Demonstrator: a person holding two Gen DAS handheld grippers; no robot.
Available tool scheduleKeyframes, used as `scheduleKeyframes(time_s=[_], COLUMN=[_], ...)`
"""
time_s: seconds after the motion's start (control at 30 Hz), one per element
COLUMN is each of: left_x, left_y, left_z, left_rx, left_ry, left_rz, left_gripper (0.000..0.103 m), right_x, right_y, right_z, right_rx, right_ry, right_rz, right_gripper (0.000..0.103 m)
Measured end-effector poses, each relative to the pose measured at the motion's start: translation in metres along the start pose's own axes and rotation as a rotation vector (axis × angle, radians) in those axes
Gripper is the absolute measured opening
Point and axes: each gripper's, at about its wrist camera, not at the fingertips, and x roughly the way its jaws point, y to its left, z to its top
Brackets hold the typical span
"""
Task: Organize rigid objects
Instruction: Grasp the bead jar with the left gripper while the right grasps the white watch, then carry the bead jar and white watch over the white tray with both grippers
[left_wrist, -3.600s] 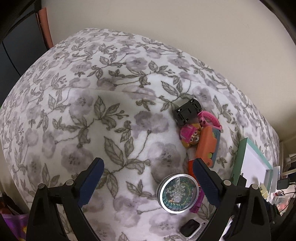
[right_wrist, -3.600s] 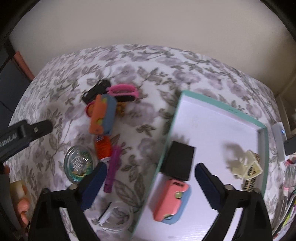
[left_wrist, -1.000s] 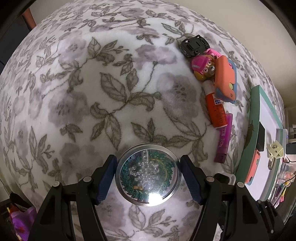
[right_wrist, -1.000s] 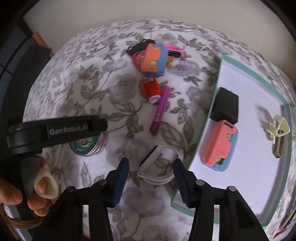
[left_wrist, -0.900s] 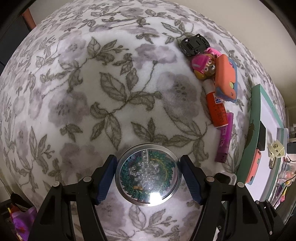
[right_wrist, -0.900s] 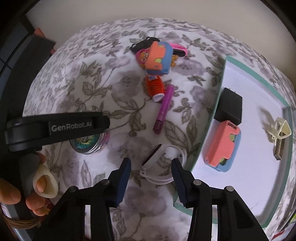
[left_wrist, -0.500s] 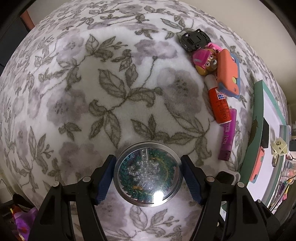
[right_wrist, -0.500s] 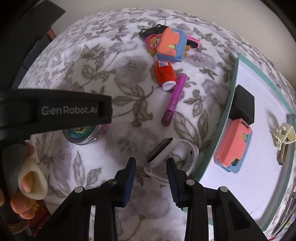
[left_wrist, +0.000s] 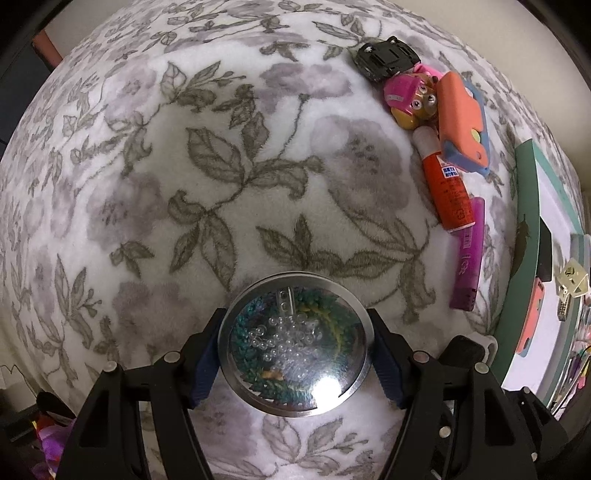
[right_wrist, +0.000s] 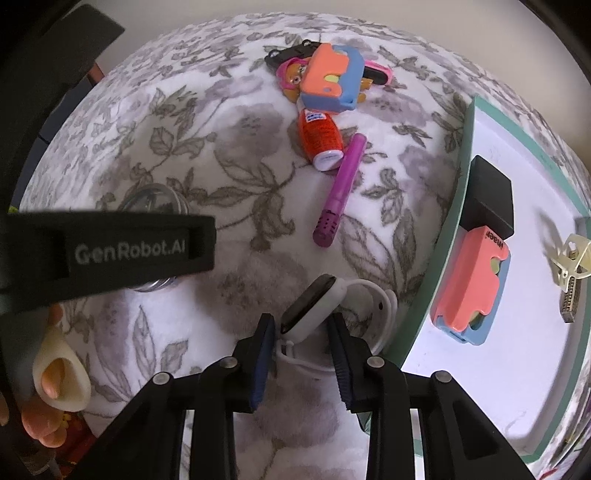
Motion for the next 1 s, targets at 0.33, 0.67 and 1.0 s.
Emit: scheduleKeyframes(time_s=[0.33,0.67,1.0], left_x=[-0.004,-0.022,-0.076], left_y=[0.000,0.018,0.025], left_z=[0.000,0.009,0.017], left_rx=[-0.008,-0.056,-0.064], left_ry=[-0.006,-0.047,-0.203], left_rz=[-0.003,-0.064,-0.096], left_gripper=[0.073,0.073,0.073], right_x=[0.001,-0.011,-0.061], right_y=[0.001,-0.006,-0.014], right_z=[0.001,0.003,0.017], right_rx=[0.018,0.090,0.117], right_ry=[-0.029,-0.053,-0.194], right_rz=[-0.014,0.025,0.053], right_gripper=[0.028,0.020,0.020])
